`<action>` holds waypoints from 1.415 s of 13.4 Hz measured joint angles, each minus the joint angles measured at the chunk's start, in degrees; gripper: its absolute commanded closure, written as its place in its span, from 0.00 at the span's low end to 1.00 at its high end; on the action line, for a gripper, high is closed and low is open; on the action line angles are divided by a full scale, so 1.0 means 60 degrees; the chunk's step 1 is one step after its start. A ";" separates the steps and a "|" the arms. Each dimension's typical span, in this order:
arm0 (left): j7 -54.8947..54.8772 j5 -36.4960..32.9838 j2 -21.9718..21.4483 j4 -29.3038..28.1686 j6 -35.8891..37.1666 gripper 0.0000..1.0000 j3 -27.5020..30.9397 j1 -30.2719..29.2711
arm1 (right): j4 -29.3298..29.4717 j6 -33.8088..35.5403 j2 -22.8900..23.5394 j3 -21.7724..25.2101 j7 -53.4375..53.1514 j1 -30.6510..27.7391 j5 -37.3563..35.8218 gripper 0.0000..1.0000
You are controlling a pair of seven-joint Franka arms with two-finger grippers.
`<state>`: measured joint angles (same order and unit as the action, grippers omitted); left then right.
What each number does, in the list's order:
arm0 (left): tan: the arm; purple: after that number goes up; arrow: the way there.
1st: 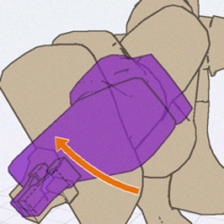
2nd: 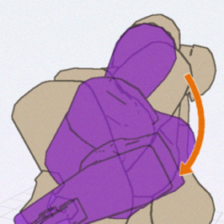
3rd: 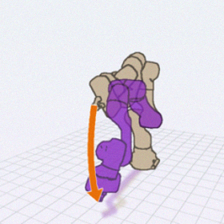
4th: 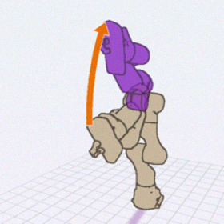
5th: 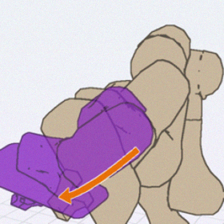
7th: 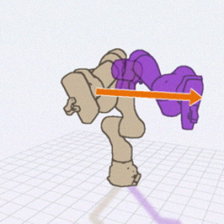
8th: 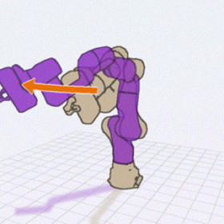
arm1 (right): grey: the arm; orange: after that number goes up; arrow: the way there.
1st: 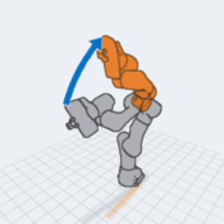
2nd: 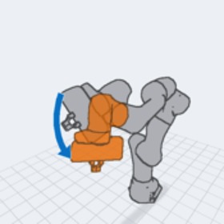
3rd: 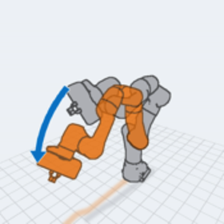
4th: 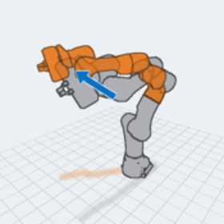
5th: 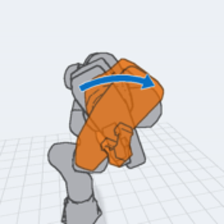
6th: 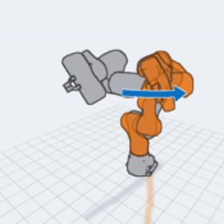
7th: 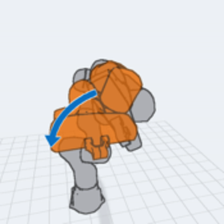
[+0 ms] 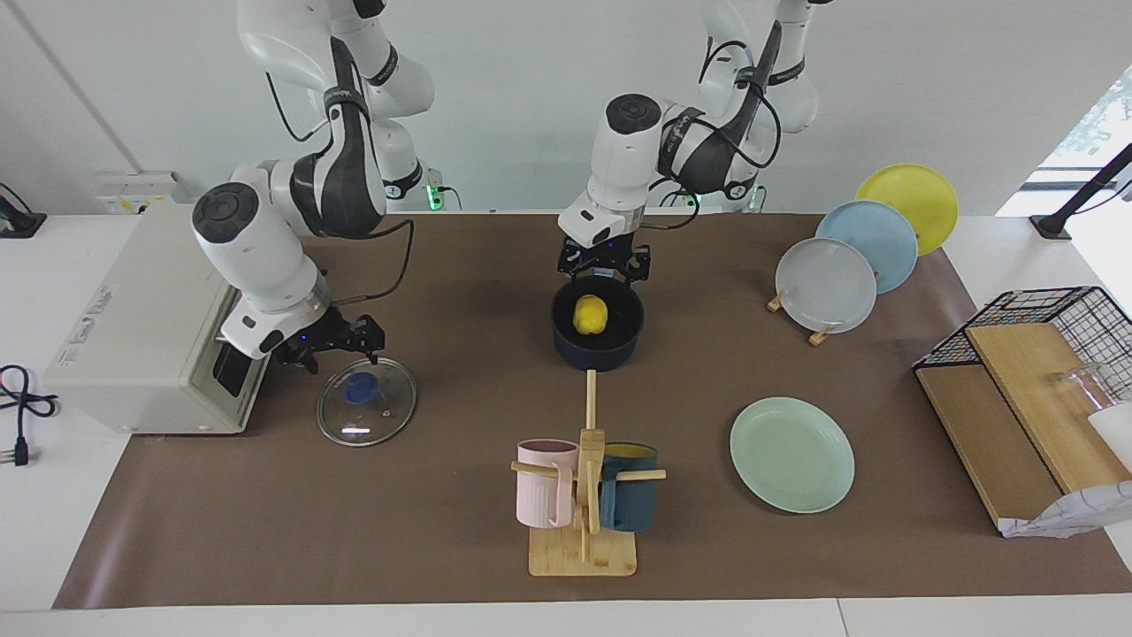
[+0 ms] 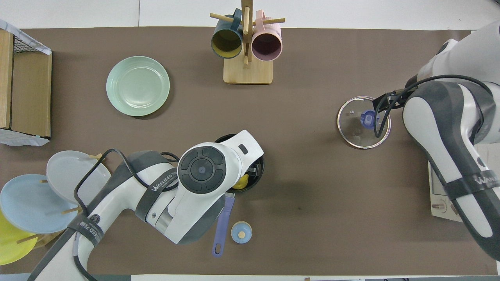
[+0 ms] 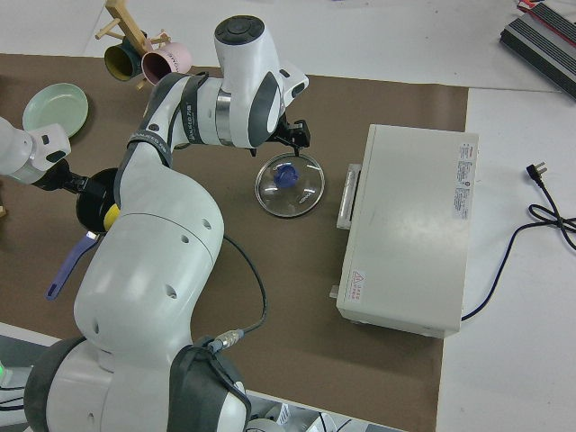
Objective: Transfer potato from pot to plate
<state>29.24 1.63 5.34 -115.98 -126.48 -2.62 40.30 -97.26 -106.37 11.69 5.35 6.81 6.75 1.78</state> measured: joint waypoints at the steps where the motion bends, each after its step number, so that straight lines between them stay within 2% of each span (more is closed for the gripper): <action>1: -0.0078 0.0000 0.0018 -0.0157 -0.0214 0.00 0.0004 0.0000 | 0.0112 0.0353 -0.0185 0.0004 0.0000 -0.0033 -0.0158 0.00; 4: -0.0125 0.0000 0.0147 -0.0600 -0.0827 0.00 0.0007 0.0000 | 0.0208 0.1251 -0.0901 0.0029 0.0000 -0.0099 -0.0243 0.00; 8: -0.0084 0.0000 0.0398 -0.0665 -0.1118 0.00 0.0009 0.0000 | 0.0208 0.2224 -0.1868 0.0032 -0.0059 -0.0121 -0.0256 0.00; 16: 0.0143 0.0000 0.0963 -0.0720 -0.1639 0.00 -0.0005 0.0055 | 0.0056 0.2643 -0.2053 -0.0074 -0.0087 -0.0892 -0.0297 0.00; 18: 0.0269 0.0000 0.1048 -0.0720 -0.1645 0.07 -0.0006 0.0150 | 0.0058 0.2758 -0.2148 -0.0081 -0.0087 -0.1023 -0.0299 0.00; 19: 0.0303 0.0000 0.1084 -0.0720 -0.1652 0.15 -0.0005 0.0187 | 0.0062 0.2760 -0.2179 -0.0085 -0.0087 -0.1076 -0.0303 0.00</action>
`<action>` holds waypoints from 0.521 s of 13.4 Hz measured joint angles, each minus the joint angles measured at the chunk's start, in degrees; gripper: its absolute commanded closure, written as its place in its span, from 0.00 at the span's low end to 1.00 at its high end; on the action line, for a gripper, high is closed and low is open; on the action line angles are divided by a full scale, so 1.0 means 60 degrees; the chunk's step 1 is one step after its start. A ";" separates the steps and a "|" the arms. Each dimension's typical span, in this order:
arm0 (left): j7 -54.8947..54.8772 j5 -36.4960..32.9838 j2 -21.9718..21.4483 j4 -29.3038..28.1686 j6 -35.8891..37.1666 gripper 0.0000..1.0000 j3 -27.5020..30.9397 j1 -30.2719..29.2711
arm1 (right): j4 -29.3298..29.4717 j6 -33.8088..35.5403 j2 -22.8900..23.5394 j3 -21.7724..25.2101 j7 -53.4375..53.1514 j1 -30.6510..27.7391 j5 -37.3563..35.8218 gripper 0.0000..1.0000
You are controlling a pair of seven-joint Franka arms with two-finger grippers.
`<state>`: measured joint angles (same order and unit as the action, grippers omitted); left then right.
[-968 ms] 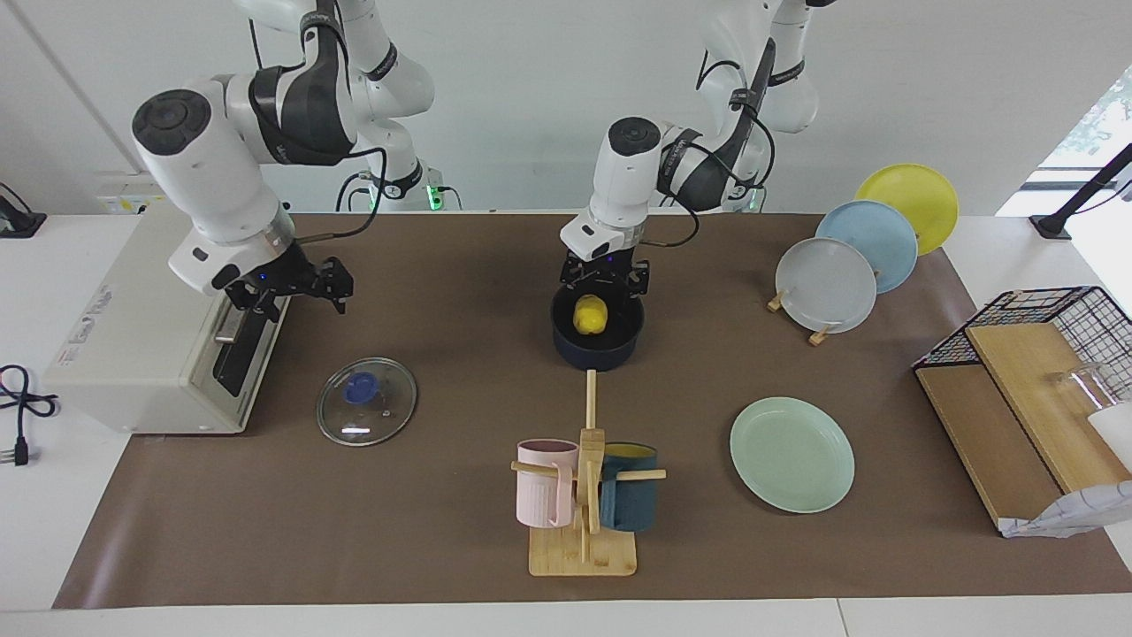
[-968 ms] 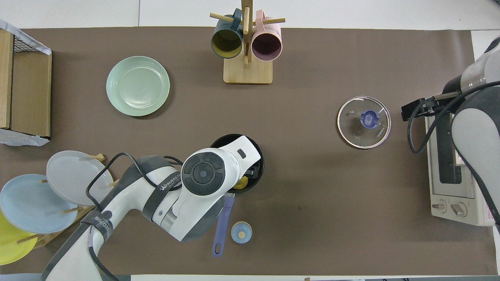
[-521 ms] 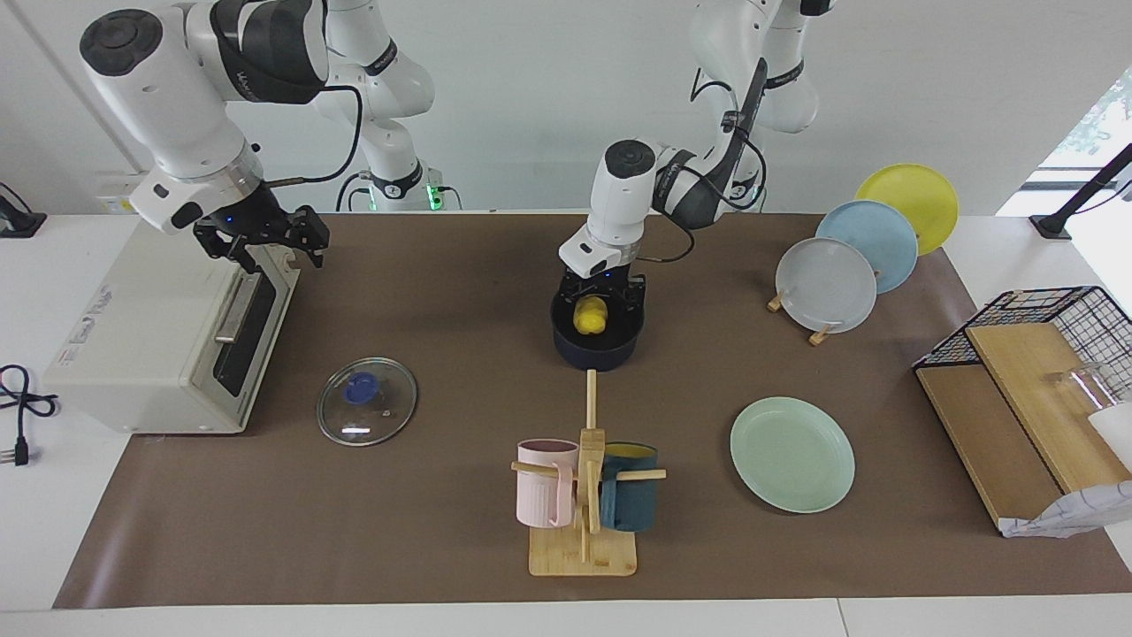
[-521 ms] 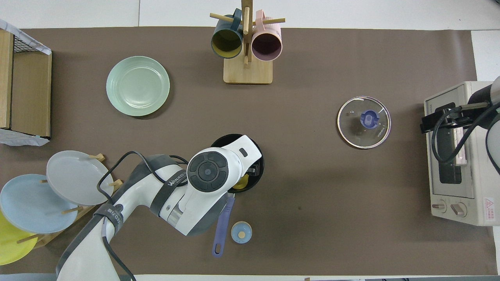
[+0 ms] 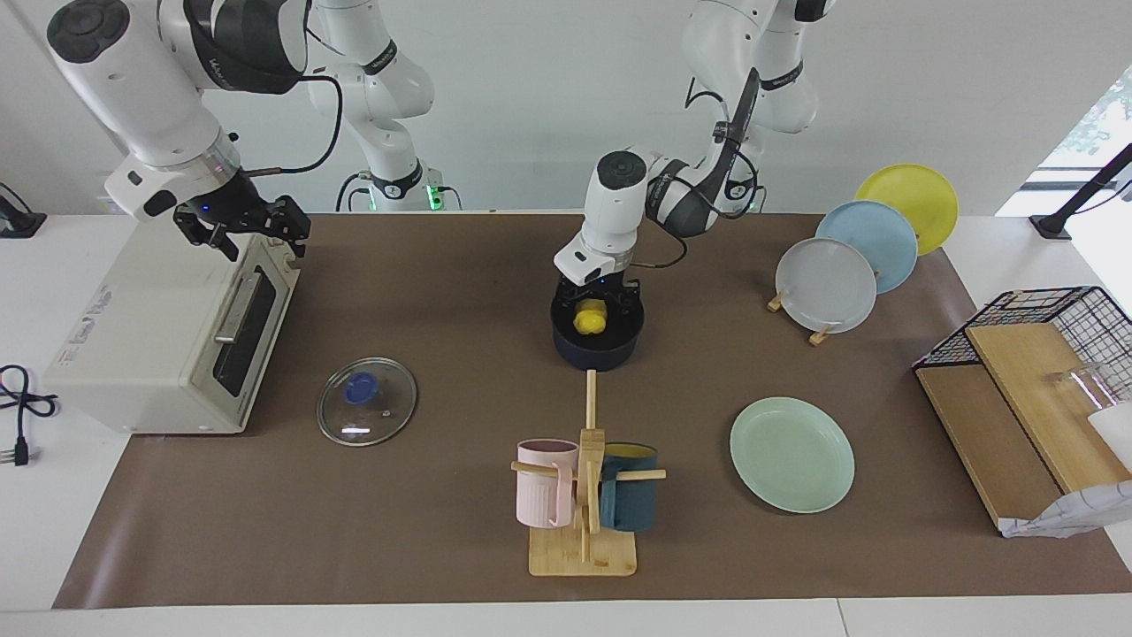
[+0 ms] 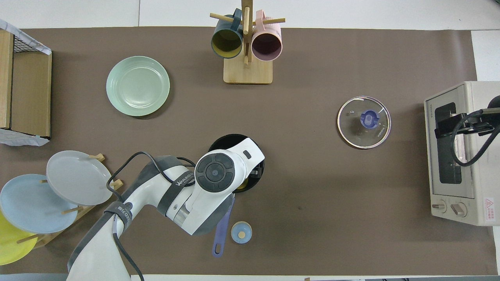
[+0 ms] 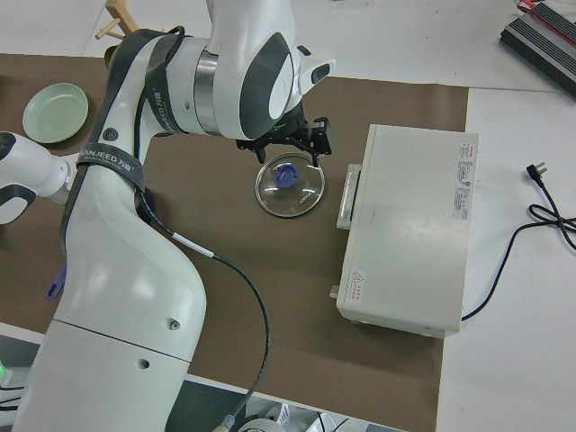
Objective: Transfer potato from pot to plate
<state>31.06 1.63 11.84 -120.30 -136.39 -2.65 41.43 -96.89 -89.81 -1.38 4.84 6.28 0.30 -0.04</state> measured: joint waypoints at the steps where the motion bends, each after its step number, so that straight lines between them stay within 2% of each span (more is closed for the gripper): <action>1: 0.0016 0.0000 0.0023 0.0000 -0.0003 0.26 0.0002 0.0024 | 0.0010 -0.0001 -0.0026 -0.0001 0.0000 -0.0058 -0.0003 0.00; 4: 0.0024 0.0000 0.0029 0.0013 -0.0008 0.79 0.0012 0.0029 | 0.0032 -0.0011 -0.0060 -0.0077 0.0000 -0.0128 -0.0003 0.00; 5: 0.0024 0.0000 0.0030 0.0015 -0.0008 1.00 0.0013 0.0029 | 0.0029 -0.0018 -0.0060 -0.0151 0.0000 -0.0127 -0.0003 0.00; 7: 0.0029 0.0000 0.0030 0.0015 -0.0008 1.00 0.0014 0.0030 | 0.0040 -0.0092 -0.0060 -0.0237 -0.0018 -0.0127 -0.0002 0.00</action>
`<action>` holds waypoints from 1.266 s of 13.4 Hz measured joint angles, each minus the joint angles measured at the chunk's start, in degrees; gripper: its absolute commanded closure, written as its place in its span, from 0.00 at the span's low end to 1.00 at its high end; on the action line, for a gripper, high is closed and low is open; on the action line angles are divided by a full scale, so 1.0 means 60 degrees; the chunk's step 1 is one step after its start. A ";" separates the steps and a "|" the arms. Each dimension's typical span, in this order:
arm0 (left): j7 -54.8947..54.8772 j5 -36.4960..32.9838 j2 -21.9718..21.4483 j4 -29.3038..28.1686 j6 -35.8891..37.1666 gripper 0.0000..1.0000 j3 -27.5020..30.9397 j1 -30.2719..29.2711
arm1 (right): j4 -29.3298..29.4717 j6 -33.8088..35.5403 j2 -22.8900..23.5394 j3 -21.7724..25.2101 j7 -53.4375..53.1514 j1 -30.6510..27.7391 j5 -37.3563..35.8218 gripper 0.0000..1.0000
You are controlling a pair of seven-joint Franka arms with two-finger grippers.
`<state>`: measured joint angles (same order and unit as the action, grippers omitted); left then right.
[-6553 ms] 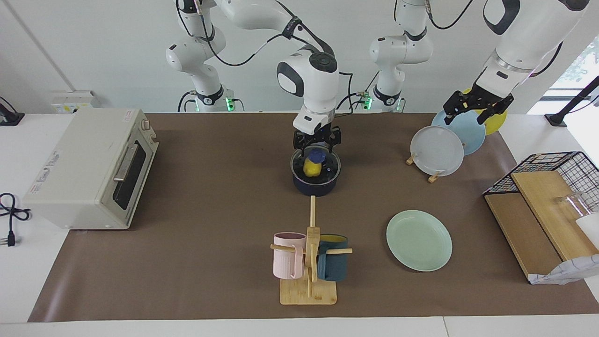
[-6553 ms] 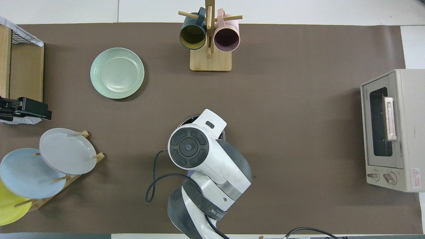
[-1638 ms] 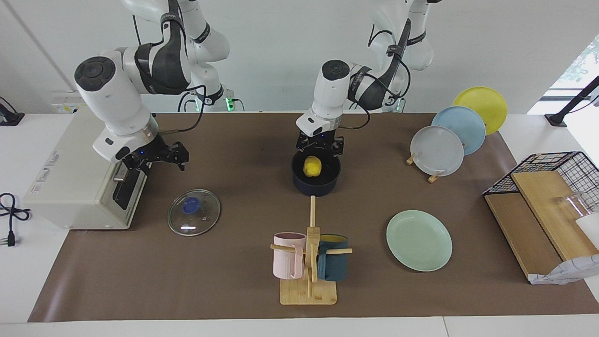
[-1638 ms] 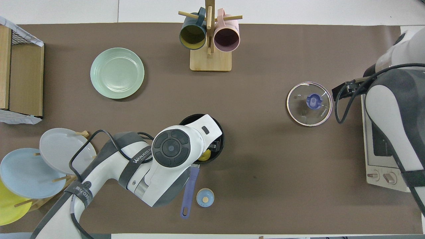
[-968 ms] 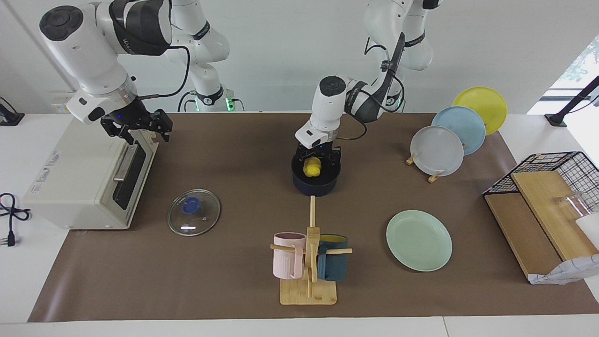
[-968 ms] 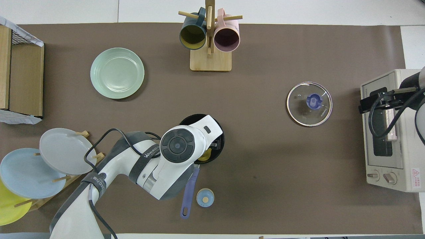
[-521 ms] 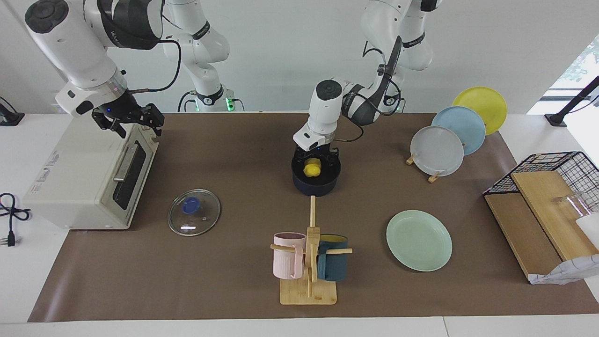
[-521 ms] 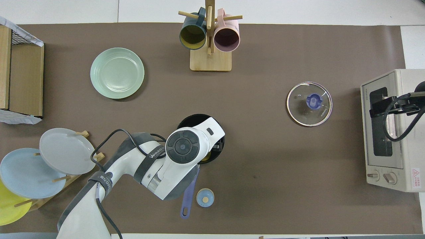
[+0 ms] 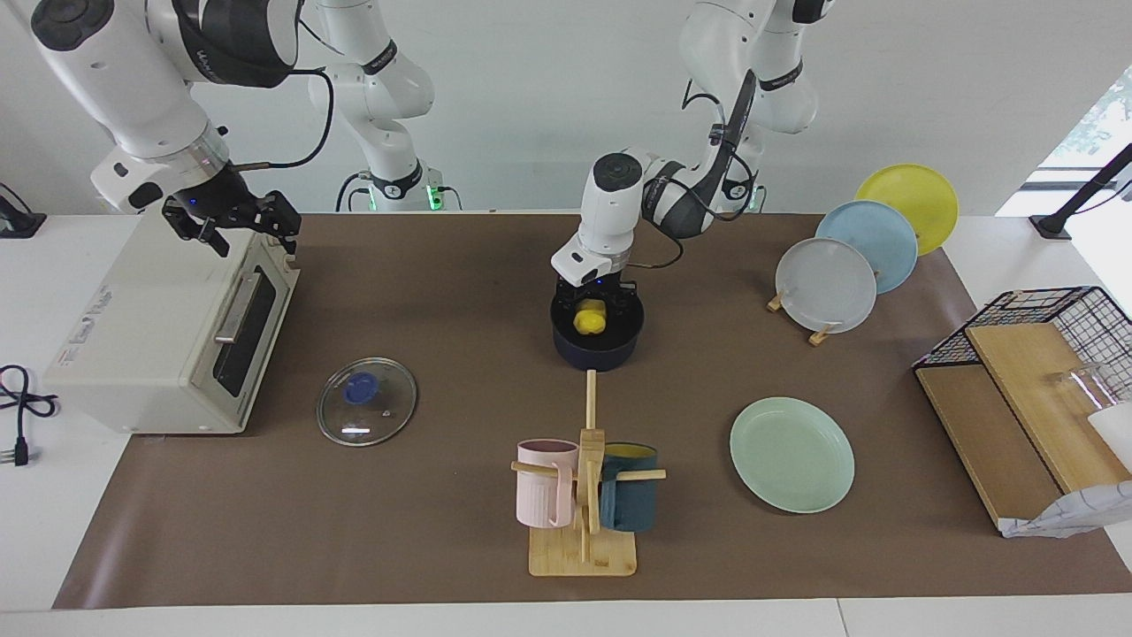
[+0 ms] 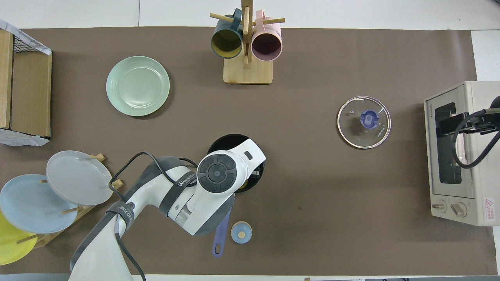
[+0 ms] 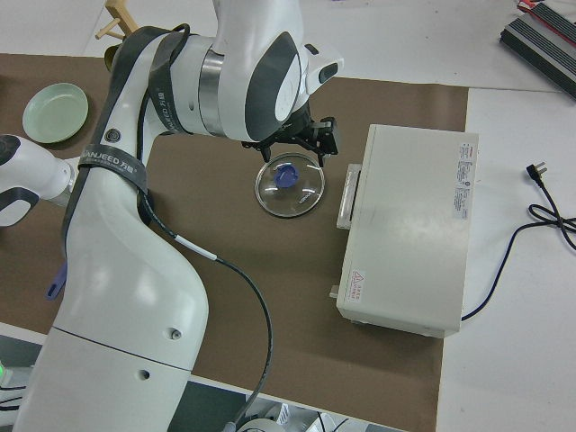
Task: Transfer potato from pot to plate
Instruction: 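Carry the potato to the green plate and open the left gripper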
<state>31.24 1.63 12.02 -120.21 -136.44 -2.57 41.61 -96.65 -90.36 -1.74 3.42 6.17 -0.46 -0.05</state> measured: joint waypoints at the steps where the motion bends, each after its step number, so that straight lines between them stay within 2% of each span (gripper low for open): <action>1: 0.0013 0.0000 0.0000 0.0001 0.0000 1.00 0.0001 0.0000 | 0.0002 -0.0071 0.0000 0.0000 -0.0005 -0.0003 0.0000 0.00; 5: 0.0067 0.0000 -0.0053 0.0263 0.0171 1.00 0.0068 -0.0005 | 0.0000 -0.0115 0.0000 0.0002 -0.0052 -0.0008 0.0000 0.00; 10: 0.0108 0.0062 -0.0647 0.2024 0.2638 1.00 0.0248 -0.0419 | -0.0021 -0.0115 0.0002 0.0008 -0.0072 -0.0008 0.0001 0.00; 14: -0.0472 0.0509 -0.0642 0.4040 0.4484 1.00 0.0297 -0.2049 | -0.0022 -0.0115 0.0003 0.0008 -0.0072 -0.0008 0.0001 0.00; 17: -0.1859 0.0745 -0.0027 0.5271 0.5134 1.00 0.0305 -0.3754 | -0.0022 -0.0115 0.0003 0.0008 -0.0072 -0.0008 0.0001 0.00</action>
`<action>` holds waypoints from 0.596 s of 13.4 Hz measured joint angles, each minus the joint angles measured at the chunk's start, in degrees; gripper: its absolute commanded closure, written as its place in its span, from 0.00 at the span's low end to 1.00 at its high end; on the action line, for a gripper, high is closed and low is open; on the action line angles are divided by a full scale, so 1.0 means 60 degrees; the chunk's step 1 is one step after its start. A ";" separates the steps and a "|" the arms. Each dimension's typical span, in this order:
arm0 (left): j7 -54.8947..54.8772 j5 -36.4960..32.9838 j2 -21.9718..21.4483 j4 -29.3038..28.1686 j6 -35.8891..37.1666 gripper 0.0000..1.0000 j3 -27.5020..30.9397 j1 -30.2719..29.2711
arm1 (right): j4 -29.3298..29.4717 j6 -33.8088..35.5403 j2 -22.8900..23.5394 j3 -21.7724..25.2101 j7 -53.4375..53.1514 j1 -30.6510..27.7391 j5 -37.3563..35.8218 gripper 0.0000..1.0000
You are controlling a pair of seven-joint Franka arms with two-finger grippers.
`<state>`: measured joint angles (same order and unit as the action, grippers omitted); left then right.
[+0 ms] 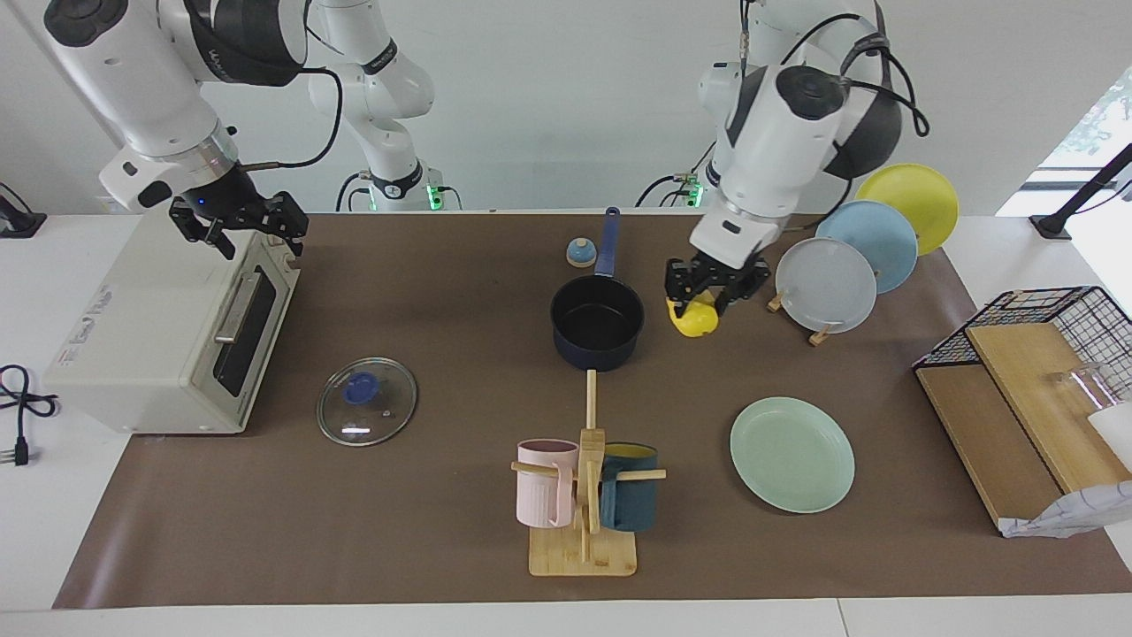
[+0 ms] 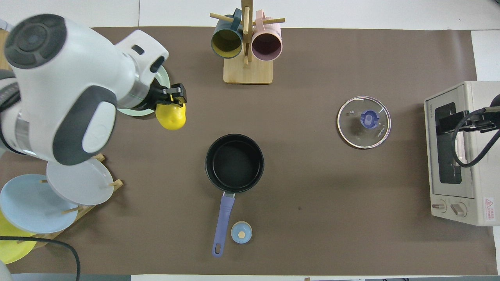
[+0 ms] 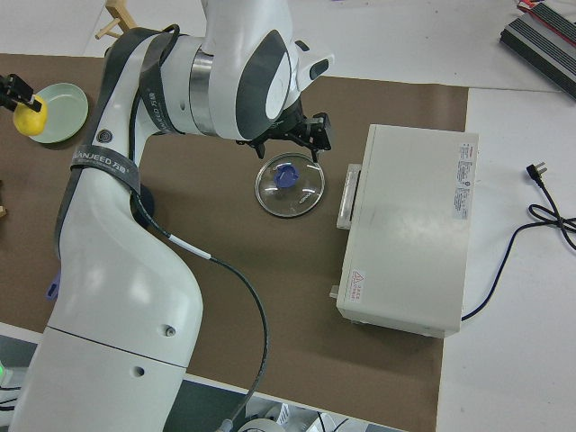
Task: Transfer potato from pot to plate
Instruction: 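Carry the potato to the green plate and open the left gripper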
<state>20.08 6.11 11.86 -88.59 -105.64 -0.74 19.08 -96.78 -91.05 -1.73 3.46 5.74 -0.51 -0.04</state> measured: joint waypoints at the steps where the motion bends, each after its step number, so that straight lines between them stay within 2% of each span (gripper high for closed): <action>1: -0.0729 0.0112 0.0276 0.0198 0.0015 1.00 -0.0011 -0.0611 | 0.0000 0.0000 0.0000 0.0000 0.0000 0.0000 0.0000 0.00; 4: -0.2488 0.0222 0.1294 0.0665 -0.0159 1.00 0.0004 -0.1850 | 0.0000 0.0000 0.0000 -0.0001 0.0000 0.0000 0.0000 0.00; 8: -0.2982 0.0087 0.2871 0.0844 -0.1610 1.00 -0.0055 -0.2118 | 0.0000 0.0000 0.0000 -0.0002 0.0000 0.0000 0.0000 0.00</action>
<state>2.19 6.63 29.09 -83.52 -115.29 -1.07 6.37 -96.78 -91.05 -1.73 3.45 5.74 -0.51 -0.04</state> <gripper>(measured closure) 0.392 0.000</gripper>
